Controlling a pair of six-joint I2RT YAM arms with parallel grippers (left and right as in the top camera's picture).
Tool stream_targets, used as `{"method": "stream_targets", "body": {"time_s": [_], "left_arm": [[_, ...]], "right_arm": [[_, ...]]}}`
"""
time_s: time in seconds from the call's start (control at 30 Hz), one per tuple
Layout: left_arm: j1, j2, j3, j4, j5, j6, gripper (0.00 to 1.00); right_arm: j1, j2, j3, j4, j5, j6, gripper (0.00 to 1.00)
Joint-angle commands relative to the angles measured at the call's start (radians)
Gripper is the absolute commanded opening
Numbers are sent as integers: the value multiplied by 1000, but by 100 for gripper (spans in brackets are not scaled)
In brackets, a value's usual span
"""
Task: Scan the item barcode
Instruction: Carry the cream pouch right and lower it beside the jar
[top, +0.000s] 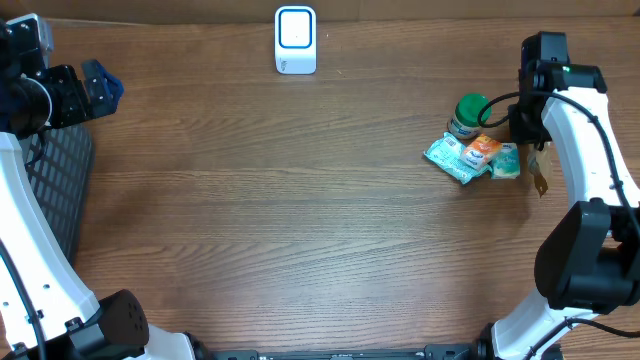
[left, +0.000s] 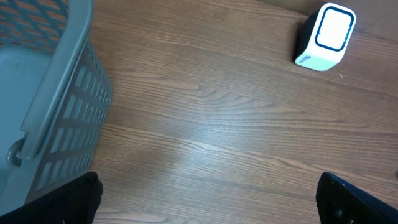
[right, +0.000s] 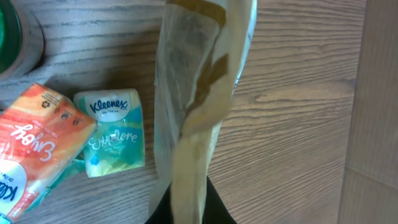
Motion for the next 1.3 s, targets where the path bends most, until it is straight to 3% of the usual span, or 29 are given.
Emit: {"method": "stream_targets", "body": {"time_s": [0.0, 0.1, 0.2, 0.37, 0.6, 0.9, 1.27], "left_arm": [[-7, 3, 3, 1, -3, 12, 100], [-7, 3, 3, 1, -2, 12, 100], [-7, 3, 3, 1, -3, 12, 100], [-7, 3, 3, 1, -2, 12, 100], [-7, 3, 3, 1, -3, 12, 100], [-7, 3, 3, 1, -3, 12, 100], [-7, 3, 3, 1, -2, 12, 100]], "right_arm": [[2, -4, -5, 8, -9, -14, 16], [2, -4, -5, 8, -39, -11, 44], [2, -4, -5, 12, -105, -11, 60], [6, -9, 8, 11, -230, -3, 73], [8, -112, 105, -12, -554, 18, 100], [40, -342, 155, -28, -813, 73, 100], [209, -416, 154, -150, -826, 72, 100]]}}
